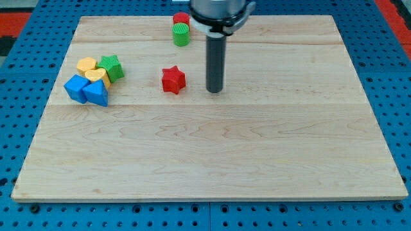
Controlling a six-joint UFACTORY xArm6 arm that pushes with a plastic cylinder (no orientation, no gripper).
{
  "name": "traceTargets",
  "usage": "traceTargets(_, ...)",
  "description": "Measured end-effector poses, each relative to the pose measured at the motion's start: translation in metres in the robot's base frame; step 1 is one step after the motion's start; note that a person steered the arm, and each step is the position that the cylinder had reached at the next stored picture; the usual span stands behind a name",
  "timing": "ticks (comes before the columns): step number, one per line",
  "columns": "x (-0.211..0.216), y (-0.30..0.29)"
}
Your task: Place the red star at the right side of the green star
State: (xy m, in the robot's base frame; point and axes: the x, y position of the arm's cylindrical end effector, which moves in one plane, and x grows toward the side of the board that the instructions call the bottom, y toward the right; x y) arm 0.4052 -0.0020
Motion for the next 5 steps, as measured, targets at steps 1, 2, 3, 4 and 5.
traceTargets(1,-0.002,-0.050)
traceTargets(2,-0.014,-0.095)
traceTargets(3,-0.025,-0.130)
traceTargets(4,-0.028,-0.099)
traceTargets(5,-0.059,-0.051)
